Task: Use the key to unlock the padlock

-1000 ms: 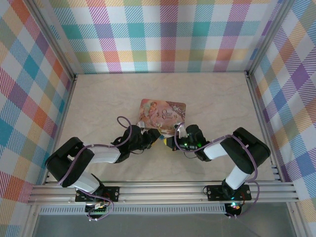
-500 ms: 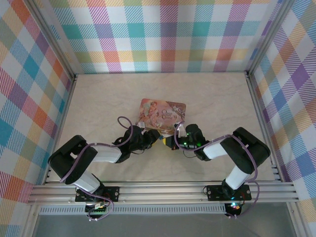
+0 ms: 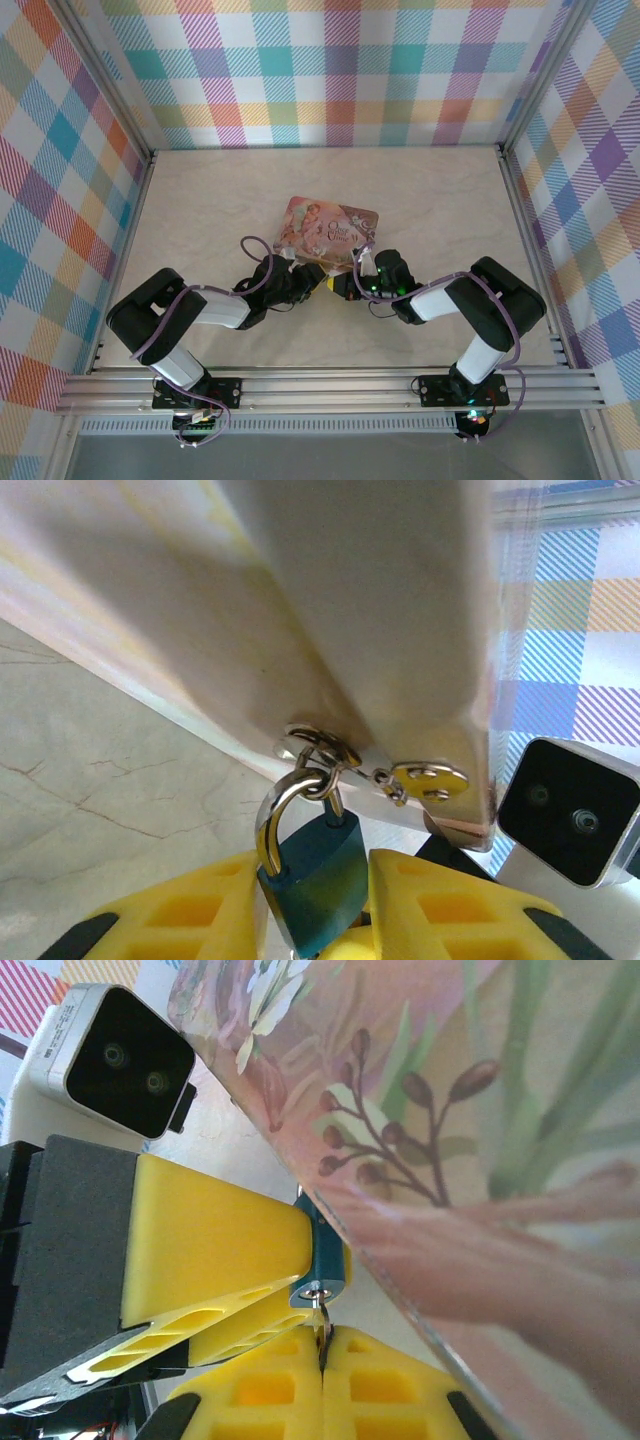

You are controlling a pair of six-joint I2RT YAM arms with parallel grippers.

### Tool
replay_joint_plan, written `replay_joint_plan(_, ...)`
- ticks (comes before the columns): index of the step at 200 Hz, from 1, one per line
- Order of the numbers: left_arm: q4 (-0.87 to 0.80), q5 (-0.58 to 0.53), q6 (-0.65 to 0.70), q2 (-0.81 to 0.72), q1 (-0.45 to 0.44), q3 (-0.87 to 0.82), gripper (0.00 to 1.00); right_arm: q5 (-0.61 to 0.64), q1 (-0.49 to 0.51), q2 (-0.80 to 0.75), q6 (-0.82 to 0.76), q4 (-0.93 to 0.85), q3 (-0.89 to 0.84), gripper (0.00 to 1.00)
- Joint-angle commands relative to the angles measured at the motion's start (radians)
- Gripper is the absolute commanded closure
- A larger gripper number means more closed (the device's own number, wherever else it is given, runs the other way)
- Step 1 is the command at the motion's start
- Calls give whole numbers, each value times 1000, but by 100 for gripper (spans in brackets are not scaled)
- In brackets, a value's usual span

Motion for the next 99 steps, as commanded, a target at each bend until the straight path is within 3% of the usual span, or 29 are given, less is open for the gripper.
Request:
replay_joint_plan(1, 5, -19, -3, 19, -2, 17, 72, -62, 16, -1, 24, 84, 37, 100)
replay_joint_plan(30, -3, -26, -2, 13, -2, 17, 78, -58, 16, -21, 25, 71, 34, 98)
replay_joint_plan(71, -55, -44, 12, -19, -4, 22, 92, -12, 16, -89, -10, 5, 17, 83)
replay_joint_plan(99, -72, -47, 19, -40, -4, 26, 95, 27, 16, -134, -43, -65, 11, 76)
